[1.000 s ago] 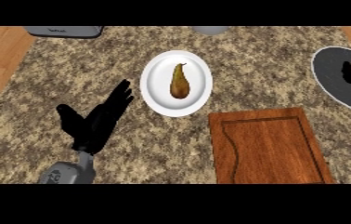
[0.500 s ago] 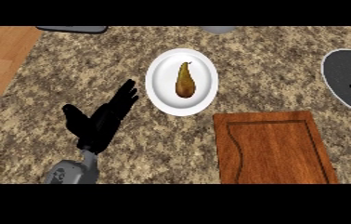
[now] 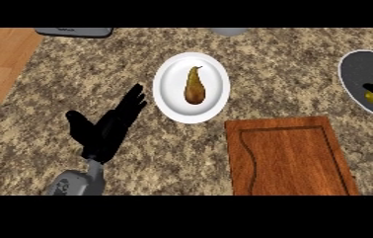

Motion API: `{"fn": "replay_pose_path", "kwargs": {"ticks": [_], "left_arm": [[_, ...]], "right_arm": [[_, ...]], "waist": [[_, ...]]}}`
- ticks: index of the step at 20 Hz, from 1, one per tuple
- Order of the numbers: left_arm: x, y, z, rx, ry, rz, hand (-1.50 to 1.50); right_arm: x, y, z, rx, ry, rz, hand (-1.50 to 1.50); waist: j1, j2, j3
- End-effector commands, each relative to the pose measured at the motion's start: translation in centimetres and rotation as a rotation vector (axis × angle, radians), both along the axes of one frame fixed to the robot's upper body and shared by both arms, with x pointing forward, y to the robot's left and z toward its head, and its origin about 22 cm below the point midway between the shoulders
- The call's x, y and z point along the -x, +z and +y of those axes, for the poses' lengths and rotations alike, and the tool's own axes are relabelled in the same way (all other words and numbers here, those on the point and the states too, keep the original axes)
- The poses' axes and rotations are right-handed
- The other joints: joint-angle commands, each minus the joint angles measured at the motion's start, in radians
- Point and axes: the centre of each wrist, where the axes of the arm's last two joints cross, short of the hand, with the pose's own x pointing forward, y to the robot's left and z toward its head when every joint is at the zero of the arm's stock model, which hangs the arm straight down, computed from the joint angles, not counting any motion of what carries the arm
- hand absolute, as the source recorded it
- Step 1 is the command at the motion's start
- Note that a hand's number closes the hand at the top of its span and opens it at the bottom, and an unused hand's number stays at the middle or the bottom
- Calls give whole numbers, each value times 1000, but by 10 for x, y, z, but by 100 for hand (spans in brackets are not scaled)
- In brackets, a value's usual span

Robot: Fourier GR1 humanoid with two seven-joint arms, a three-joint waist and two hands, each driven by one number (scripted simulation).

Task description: Pick the lemon from the cutting board and place it in the pan

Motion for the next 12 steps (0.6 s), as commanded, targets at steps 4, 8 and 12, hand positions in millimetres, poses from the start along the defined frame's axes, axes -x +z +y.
{"fn": "replay_pose_path", "kwargs": {"ticks": [4,8,12], "left_arm": [[-6,6,8,-9,26,-6,0],[3,1,13,3,25,-4,0],[3,1,1,13,12,6,0]], "right_arm": [[13,15,-23,-245,40,-170,-150],[42,0,-42,-349,116,-136,-150],[60,-3,-55,-381,212,-154,-150]], "waist": [[-16,0,-1],[-17,-4,-1],[-27,-3,0]]}}
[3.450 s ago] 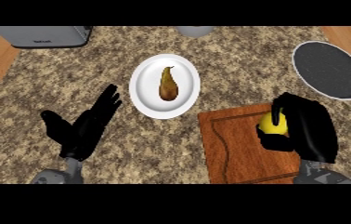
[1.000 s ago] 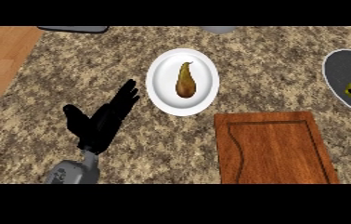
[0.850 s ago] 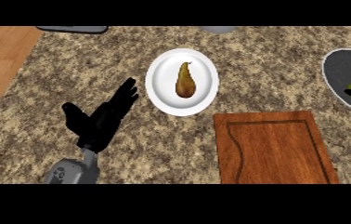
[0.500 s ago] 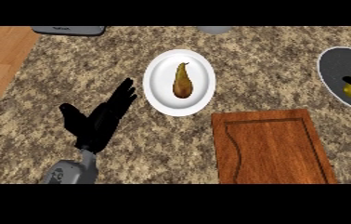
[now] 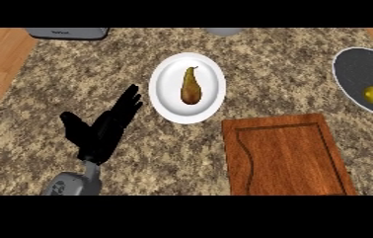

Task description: Pick the lemon from the cutting board and place it in the pan

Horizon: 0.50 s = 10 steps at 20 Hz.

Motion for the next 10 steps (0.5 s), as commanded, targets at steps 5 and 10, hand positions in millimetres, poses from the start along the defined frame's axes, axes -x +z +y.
{"fn": "replay_pose_path", "kwargs": {"ticks": [5,10], "left_arm": [[-2,6,12,-4,18,2,0],[4,1,14,-2,24,17,0]], "right_arm": [[53,-5,-36,-81,175,-31,-150],[79,-1,-52,-83,215,-26,-150]], "waist": [[-12,-5,1],[-14,-13,-3]]}}
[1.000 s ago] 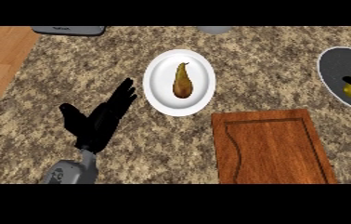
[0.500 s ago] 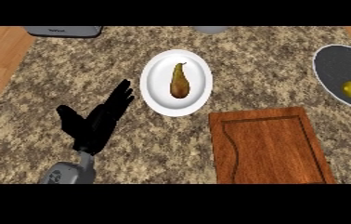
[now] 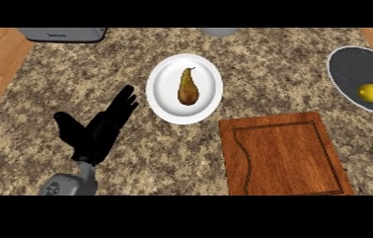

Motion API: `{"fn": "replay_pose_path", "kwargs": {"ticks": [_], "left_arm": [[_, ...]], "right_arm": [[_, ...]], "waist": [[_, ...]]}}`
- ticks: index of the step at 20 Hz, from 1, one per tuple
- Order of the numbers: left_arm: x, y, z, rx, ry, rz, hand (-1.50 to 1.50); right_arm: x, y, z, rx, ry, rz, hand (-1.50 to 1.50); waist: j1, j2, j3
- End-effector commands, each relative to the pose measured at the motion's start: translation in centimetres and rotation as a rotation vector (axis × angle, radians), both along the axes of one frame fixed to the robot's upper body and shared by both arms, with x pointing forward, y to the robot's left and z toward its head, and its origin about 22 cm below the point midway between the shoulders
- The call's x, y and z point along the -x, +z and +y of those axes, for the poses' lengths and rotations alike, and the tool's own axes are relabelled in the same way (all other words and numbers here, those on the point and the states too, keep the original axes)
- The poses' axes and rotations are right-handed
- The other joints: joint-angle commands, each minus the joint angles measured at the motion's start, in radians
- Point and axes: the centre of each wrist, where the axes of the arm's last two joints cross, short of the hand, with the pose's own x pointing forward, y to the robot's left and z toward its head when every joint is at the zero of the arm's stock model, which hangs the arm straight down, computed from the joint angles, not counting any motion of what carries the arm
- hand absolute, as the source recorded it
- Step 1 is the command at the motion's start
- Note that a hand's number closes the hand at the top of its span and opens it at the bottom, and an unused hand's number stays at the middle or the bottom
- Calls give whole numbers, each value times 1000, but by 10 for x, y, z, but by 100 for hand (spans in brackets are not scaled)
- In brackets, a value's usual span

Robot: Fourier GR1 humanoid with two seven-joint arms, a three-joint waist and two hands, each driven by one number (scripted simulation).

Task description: Pick the lemon from the cutting board and place it in the pan

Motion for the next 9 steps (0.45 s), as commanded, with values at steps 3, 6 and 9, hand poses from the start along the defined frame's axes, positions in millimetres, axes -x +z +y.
{"fn": "replay_pose_path", "kwargs": {"ticks": [3,6,9], "left_arm": [[-4,-2,-4,4,7,-4,0],[0,-9,-12,12,4,3,0],[2,-1,-10,3,-15,-6,0]], "right_arm": [[23,1,-13,-22,56,-2,-150],[32,-2,-16,-1,67,-2,-150],[21,-8,-7,2,76,8,-150]], "waist": [[-3,-1,0],[-5,-3,-1],[7,-7,-1]]}}
